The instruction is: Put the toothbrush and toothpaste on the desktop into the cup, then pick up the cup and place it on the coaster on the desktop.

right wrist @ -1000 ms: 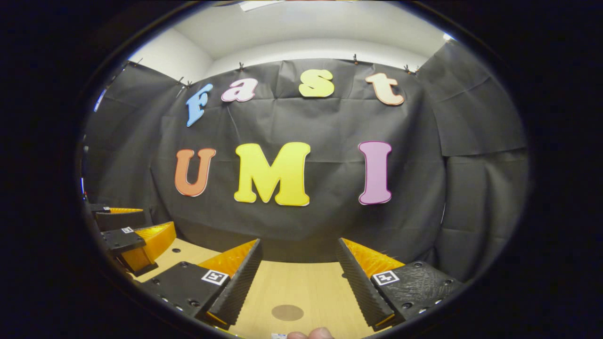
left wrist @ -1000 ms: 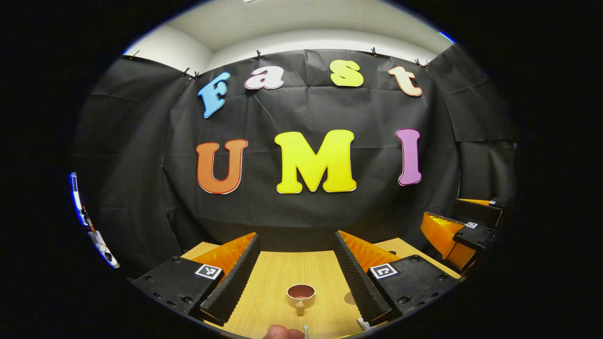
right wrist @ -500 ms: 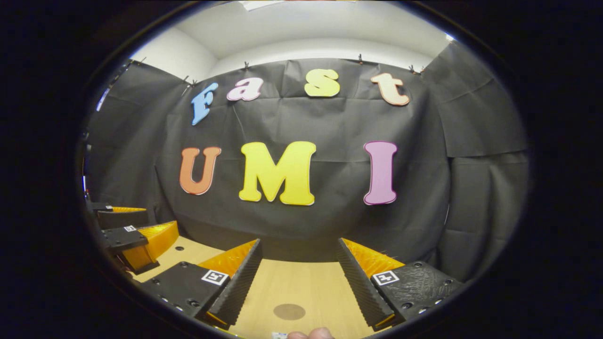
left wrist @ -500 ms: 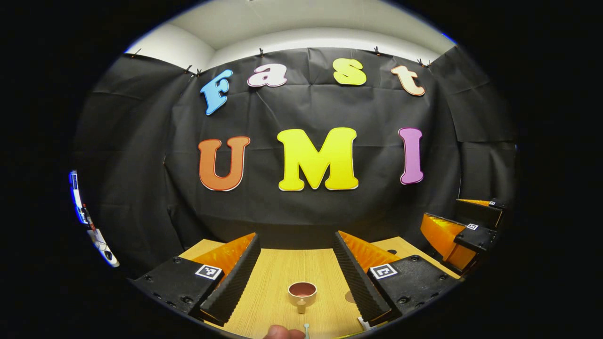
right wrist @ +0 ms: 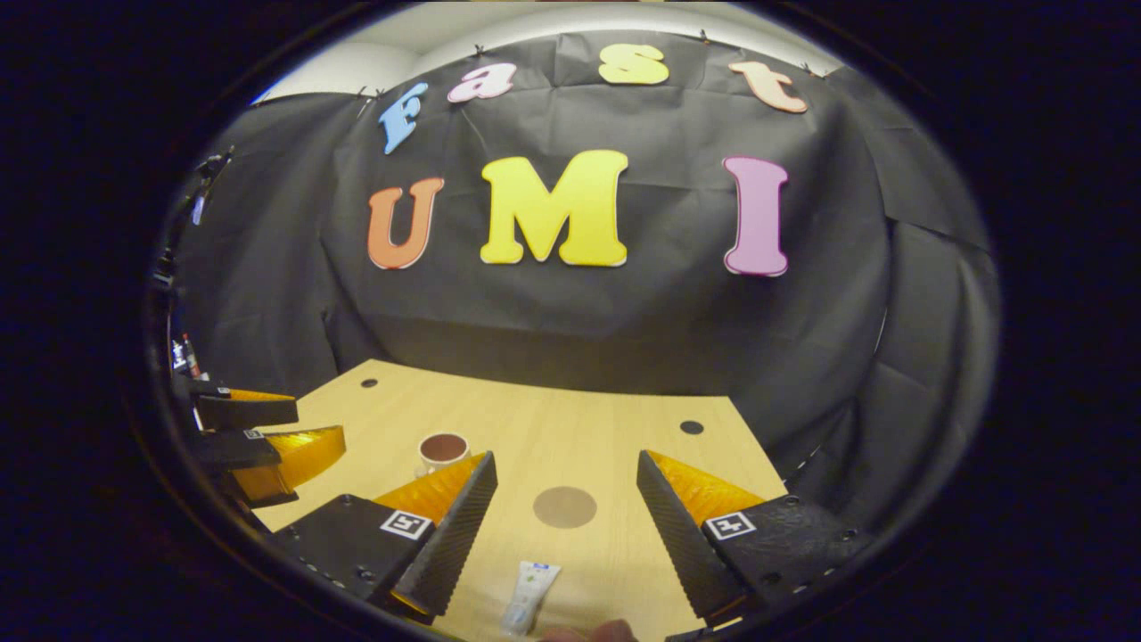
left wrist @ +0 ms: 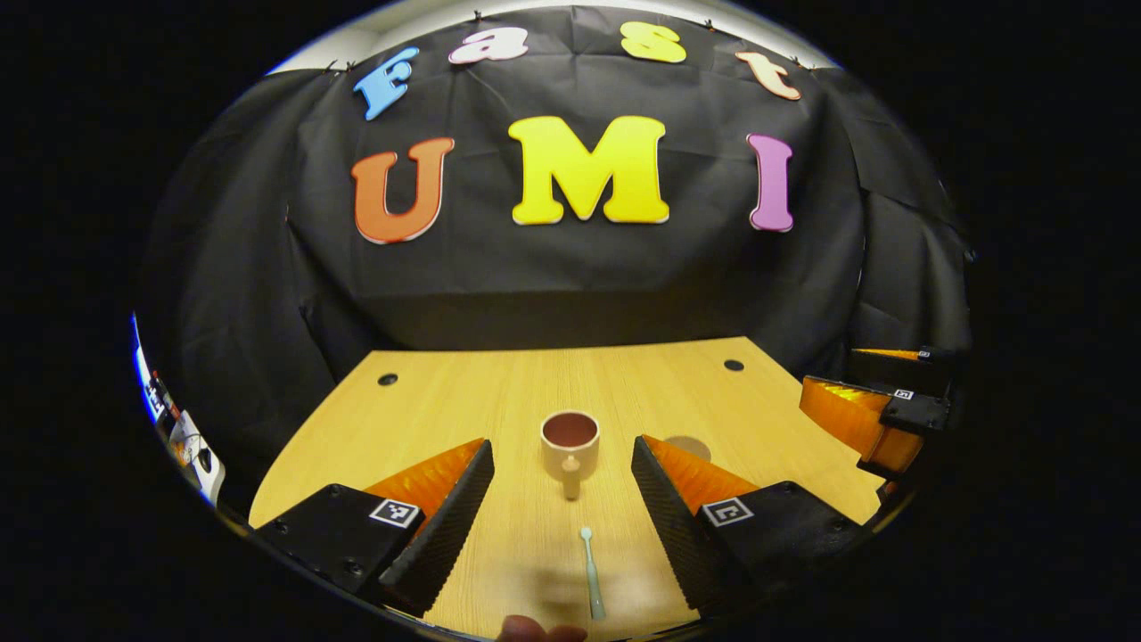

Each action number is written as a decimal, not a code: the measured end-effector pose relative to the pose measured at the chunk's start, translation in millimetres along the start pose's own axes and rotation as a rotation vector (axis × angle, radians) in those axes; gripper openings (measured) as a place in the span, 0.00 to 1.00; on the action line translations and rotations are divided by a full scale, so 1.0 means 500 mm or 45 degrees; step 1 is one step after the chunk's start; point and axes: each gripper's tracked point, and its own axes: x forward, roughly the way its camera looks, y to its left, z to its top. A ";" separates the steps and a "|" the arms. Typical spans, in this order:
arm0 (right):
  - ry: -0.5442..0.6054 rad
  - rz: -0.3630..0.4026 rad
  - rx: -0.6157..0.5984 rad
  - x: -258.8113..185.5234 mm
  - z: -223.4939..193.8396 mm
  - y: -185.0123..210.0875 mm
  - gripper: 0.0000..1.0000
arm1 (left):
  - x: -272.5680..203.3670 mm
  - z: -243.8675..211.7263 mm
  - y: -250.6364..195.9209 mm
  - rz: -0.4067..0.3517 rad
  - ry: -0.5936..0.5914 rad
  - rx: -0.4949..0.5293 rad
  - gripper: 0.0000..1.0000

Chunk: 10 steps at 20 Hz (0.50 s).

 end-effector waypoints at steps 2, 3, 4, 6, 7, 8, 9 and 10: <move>0.097 0.026 0.007 0.001 -0.054 0.009 0.95 | 0.001 -0.056 -0.007 -0.012 0.119 -0.036 0.99; 0.148 0.034 0.012 -0.001 -0.084 0.014 0.95 | -0.002 -0.078 -0.012 -0.016 0.165 -0.046 0.99; 0.206 0.044 0.019 -0.002 -0.119 0.022 0.98 | -0.001 -0.116 -0.016 -0.023 0.244 -0.055 0.99; 0.270 0.051 0.025 -0.002 -0.162 0.033 0.98 | 0.009 -0.149 -0.016 -0.023 0.302 -0.053 0.99; 0.292 0.047 0.027 0.000 -0.181 0.036 0.98 | 0.013 -0.163 -0.019 -0.027 0.316 -0.059 0.99; 0.329 0.030 0.041 0.005 -0.212 0.035 0.98 | 0.024 -0.190 -0.021 -0.026 0.341 -0.077 0.99; 0.357 0.011 0.056 0.013 -0.237 0.036 0.95 | 0.039 -0.219 -0.029 -0.021 0.355 -0.093 0.99; 0.382 -0.003 0.062 0.016 -0.260 0.038 0.98 | 0.048 -0.236 -0.033 -0.019 0.361 -0.106 0.99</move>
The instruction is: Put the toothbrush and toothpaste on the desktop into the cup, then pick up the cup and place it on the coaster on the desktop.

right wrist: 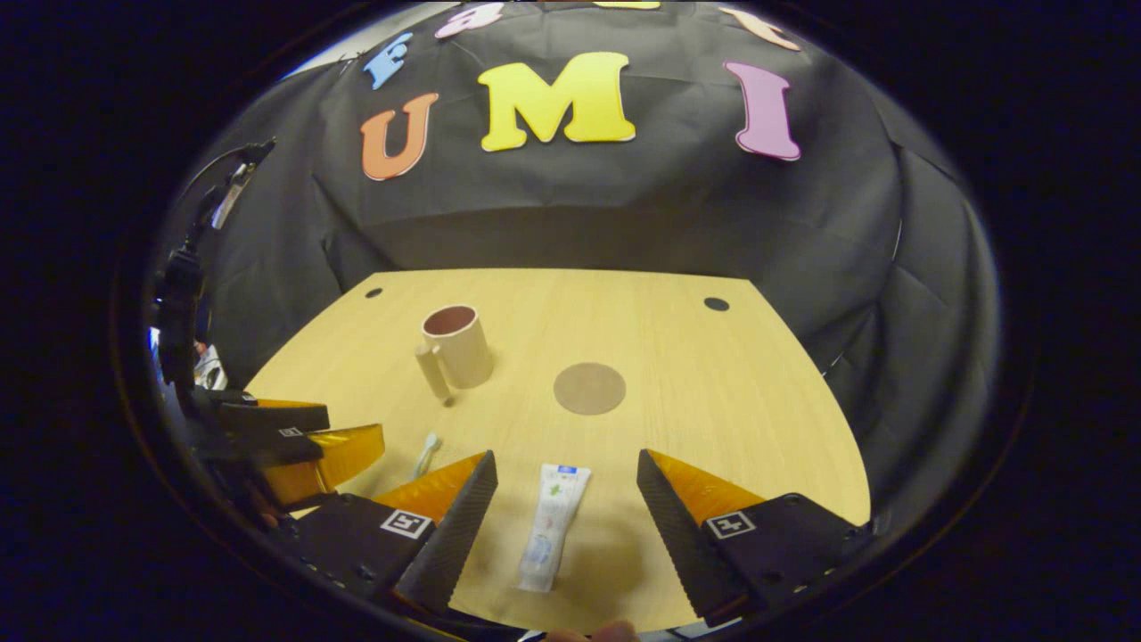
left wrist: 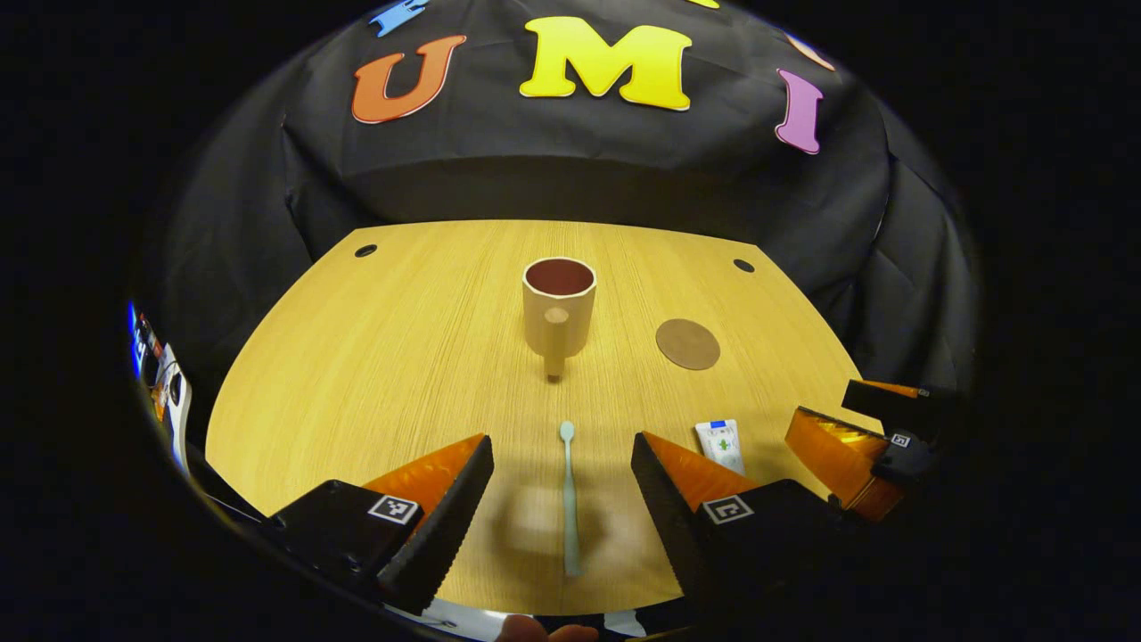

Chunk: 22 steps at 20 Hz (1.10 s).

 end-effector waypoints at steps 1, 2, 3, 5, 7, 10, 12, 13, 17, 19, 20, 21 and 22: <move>0.033 -0.011 0.008 0.008 -0.024 0.000 0.95 | 0.017 -0.011 -0.002 0.004 0.002 -0.013 0.99; 0.076 -0.019 0.016 0.013 -0.050 0.002 0.95 | 0.030 -0.019 -0.003 0.001 0.010 -0.021 0.99; 0.118 -0.024 0.022 0.017 -0.070 0.004 0.97 | 0.045 -0.035 -0.003 0.004 0.048 -0.014 0.99; 0.183 -0.033 0.012 0.021 -0.094 0.003 0.97 | 0.052 -0.065 0.002 0.018 0.123 0.013 0.99; 0.202 -0.039 0.008 0.020 -0.103 0.001 0.93 | 0.063 -0.081 0.000 0.013 0.176 0.029 0.99; 0.226 -0.055 0.004 0.035 -0.130 -0.004 0.95 | 0.100 -0.083 0.011 0.040 0.148 0.021 0.97; 0.249 -0.066 0.003 0.048 -0.147 -0.005 0.97 | 0.117 -0.085 0.015 0.050 0.105 0.027 0.92; 0.267 -0.074 0.000 0.054 -0.158 -0.006 0.95 | 0.122 -0.092 0.011 0.047 0.101 0.022 0.84; 0.291 -0.080 0.006 0.058 -0.174 -0.006 0.95 | 0.139 -0.121 0.012 0.055 0.126 0.017 0.70; 0.302 -0.085 0.009 0.058 -0.184 -0.011 0.97 | 0.141 -0.126 0.014 0.062 0.135 0.032 0.69; 0.303 -0.087 0.011 0.058 -0.184 -0.013 0.97 | 0.141 -0.128 0.014 0.058 0.139 0.040 0.55; 0.295 -0.088 0.018 0.058 -0.185 -0.013 0.97 | 0.144 -0.130 0.019 0.073 0.142 0.051 0.43; 0.288 -0.089 0.012 0.059 -0.184 -0.012 0.95 | 0.148 -0.127 0.021 0.088 0.137 0.061 0.19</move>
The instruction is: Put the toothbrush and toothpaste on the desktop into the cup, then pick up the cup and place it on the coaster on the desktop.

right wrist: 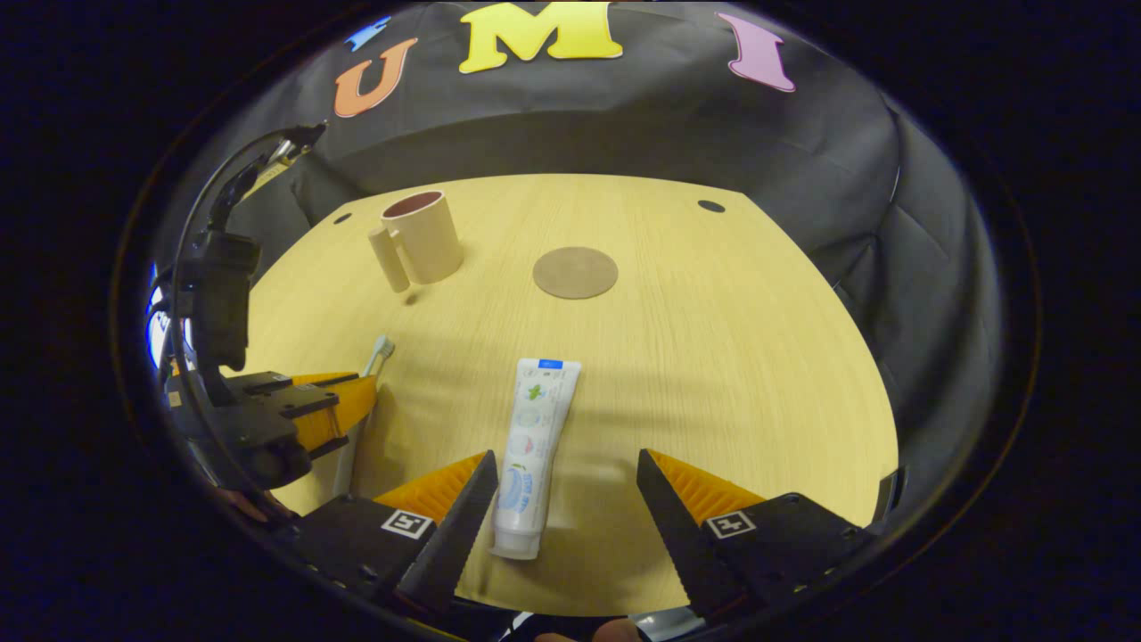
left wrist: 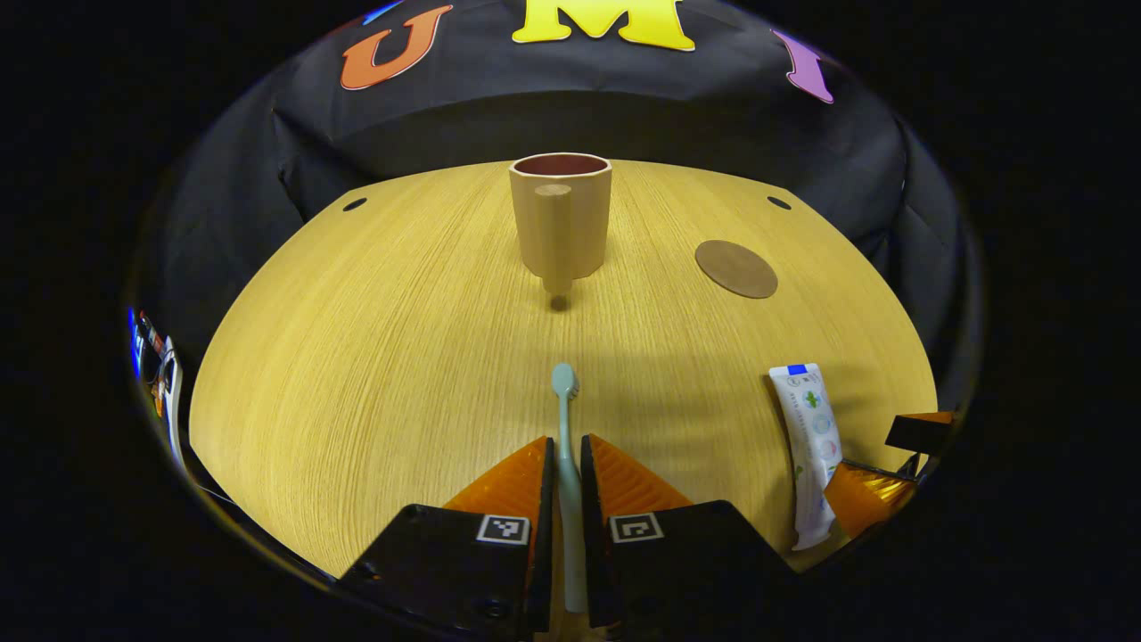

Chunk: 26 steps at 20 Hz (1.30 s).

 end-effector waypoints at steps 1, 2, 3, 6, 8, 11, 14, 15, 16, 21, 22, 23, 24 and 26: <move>-0.002 0.001 -0.004 0.001 0.001 0.002 0.95 | 0.000 0.001 0.000 -0.006 -0.003 0.014 0.18; 0.000 0.005 -0.002 0.000 0.000 0.003 0.95 | 0.000 0.002 -0.002 -0.010 -0.003 0.024 0.18; 0.006 0.008 0.001 0.001 -0.002 0.004 0.95 | 0.000 0.002 -0.002 -0.018 -0.002 0.029 0.18; 0.011 0.018 0.000 0.007 -0.009 0.016 0.94 | 0.000 0.005 0.002 -0.030 0.007 0.015 0.11; 0.008 0.017 -0.003 0.009 -0.009 0.017 0.94 | 0.000 0.003 0.002 -0.028 0.012 0.021 0.07; 0.037 0.013 0.007 0.025 -0.018 0.018 0.94 | -0.005 0.010 0.000 -0.034 0.003 0.005 0.04; 0.098 0.022 0.035 0.032 -0.033 0.025 0.94 | -0.024 0.035 -0.002 -0.048 -0.043 0.011 0.04; 0.113 0.023 0.041 0.037 -0.038 0.027 0.94 | -0.028 0.043 -0.003 -0.051 -0.057 0.006 0.03; 0.127 0.030 0.049 0.039 -0.042 0.031 0.94 | -0.033 0.052 -0.001 -0.053 -0.069 0.000 0.03; 0.229 0.051 0.088 0.058 -0.047 0.054 0.71 | -0.068 0.132 0.015 -0.070 -0.174 -0.040 0.03; 0.247 0.055 0.085 0.059 -0.045 0.061 0.70 | -0.069 0.144 0.014 -0.076 -0.197 -0.049 0.03; 0.259 0.049 0.086 0.063 -0.045 0.061 0.54 | -0.075 0.159 0.017 -0.080 -0.220 -0.056 0.03; 0.270 0.041 0.086 0.060 -0.046 0.058 0.44 | -0.081 0.174 0.018 -0.085 -0.248 -0.062 0.03; 0.279 0.023 0.078 0.065 -0.040 0.063 0.32 | -0.092 0.223 0.027 -0.097 -0.339 -0.073 0.03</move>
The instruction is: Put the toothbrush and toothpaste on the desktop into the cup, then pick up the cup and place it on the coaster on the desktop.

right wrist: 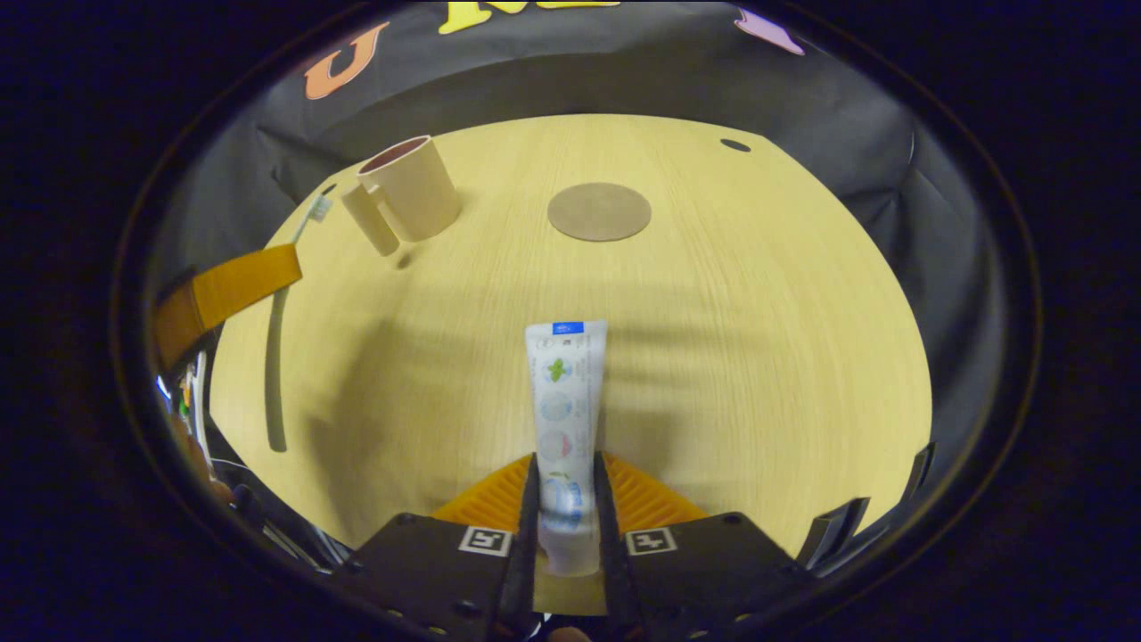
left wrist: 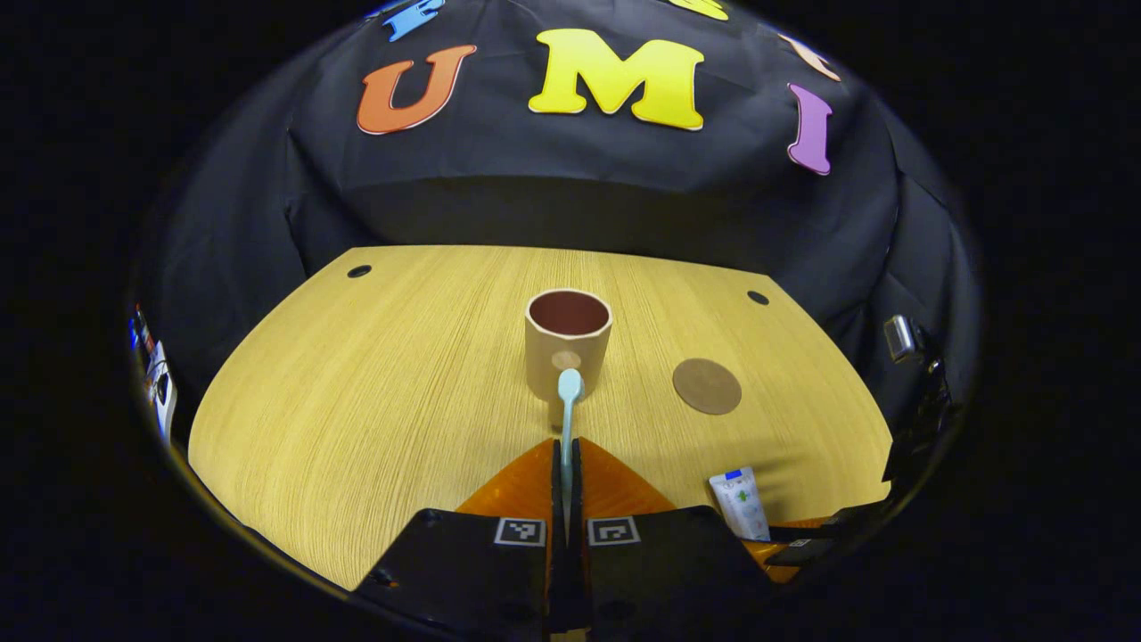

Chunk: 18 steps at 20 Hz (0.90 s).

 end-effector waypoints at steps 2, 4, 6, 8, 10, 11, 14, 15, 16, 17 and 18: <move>-0.007 0.001 0.000 -0.006 0.004 -0.002 0.23 | 0.002 0.034 0.006 -0.005 -0.061 0.002 0.03; -0.025 0.013 0.000 -0.017 0.013 0.001 0.23 | 0.005 0.077 0.010 -0.012 -0.131 0.000 0.03; -0.083 0.025 -0.019 -0.041 0.042 0.007 0.20 | 0.014 0.149 0.016 -0.030 -0.242 -0.020 0.03; -0.124 0.039 -0.031 -0.058 0.063 0.011 0.23 | 0.024 0.219 0.021 -0.035 -0.360 -0.017 0.03; -0.170 0.050 -0.049 -0.079 0.087 0.014 0.23 | 0.037 0.263 0.020 -0.031 -0.468 0.004 0.03; -0.208 0.047 -0.063 -0.091 0.107 0.018 0.25 | 0.056 0.302 0.020 -0.032 -0.546 0.026 0.03; -0.239 0.046 -0.063 -0.112 0.128 0.014 0.23 | 0.090 0.383 0.016 -0.047 -0.726 0.006 0.03; -0.238 0.040 -0.060 -0.116 0.129 0.011 0.23 | 0.099 0.393 0.010 -0.063 -0.756 -0.002 0.03; -0.235 0.030 -0.060 -0.116 0.129 0.005 0.23 | 0.110 0.399 0.005 -0.077 -0.779 -0.013 0.03; -0.231 0.025 -0.057 -0.113 0.128 0.000 0.23 | 0.119 0.405 0.000 -0.090 -0.797 -0.032 0.03; -0.228 0.024 -0.051 -0.111 0.127 -0.003 0.23 | 0.127 0.404 -0.001 -0.093 -0.799 -0.043 0.03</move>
